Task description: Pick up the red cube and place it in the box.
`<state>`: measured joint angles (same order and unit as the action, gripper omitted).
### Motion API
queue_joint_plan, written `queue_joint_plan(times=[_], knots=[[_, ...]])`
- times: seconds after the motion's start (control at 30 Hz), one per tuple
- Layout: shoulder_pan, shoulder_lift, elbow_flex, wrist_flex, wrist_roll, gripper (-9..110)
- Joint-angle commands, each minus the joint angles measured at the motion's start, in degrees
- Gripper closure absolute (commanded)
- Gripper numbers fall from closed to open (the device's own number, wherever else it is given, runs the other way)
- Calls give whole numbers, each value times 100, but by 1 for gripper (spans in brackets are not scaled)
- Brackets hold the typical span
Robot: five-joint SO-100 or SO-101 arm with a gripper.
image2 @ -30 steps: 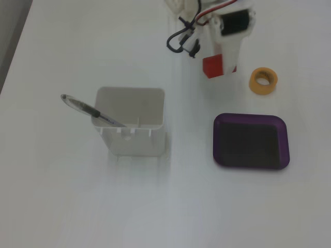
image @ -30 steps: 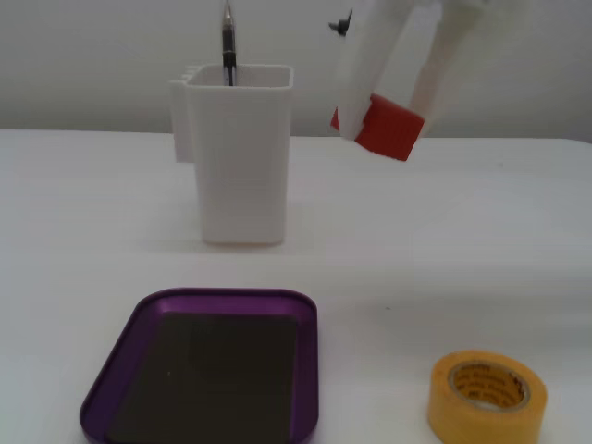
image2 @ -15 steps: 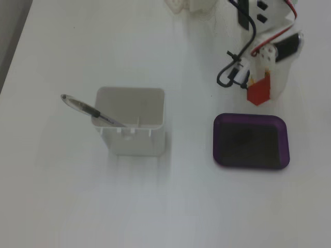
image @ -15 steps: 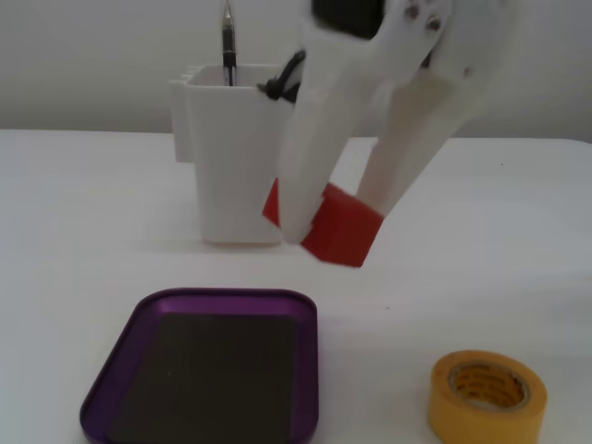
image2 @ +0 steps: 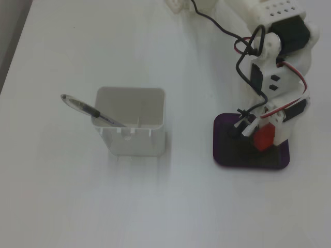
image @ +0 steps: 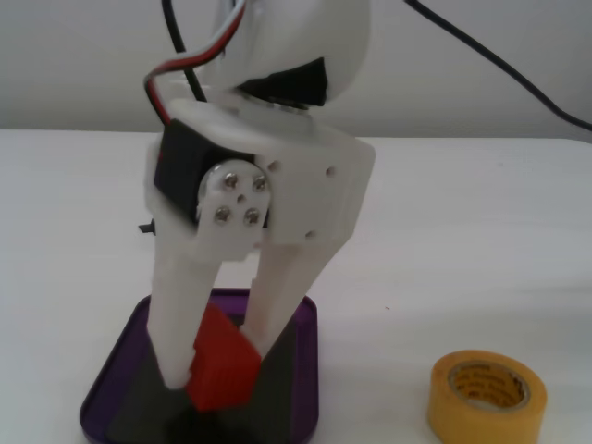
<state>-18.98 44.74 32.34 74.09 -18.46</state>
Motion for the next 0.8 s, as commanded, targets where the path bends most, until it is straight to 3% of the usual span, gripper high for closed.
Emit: queue_joint_plan(times=[0.0, 0.5, 0.77], knots=[[-18, -141, -958, 369, -26, 101], [123, -343, -1749, 1591, -9, 87], [62, -35, -2338, 2285, 53, 86]])
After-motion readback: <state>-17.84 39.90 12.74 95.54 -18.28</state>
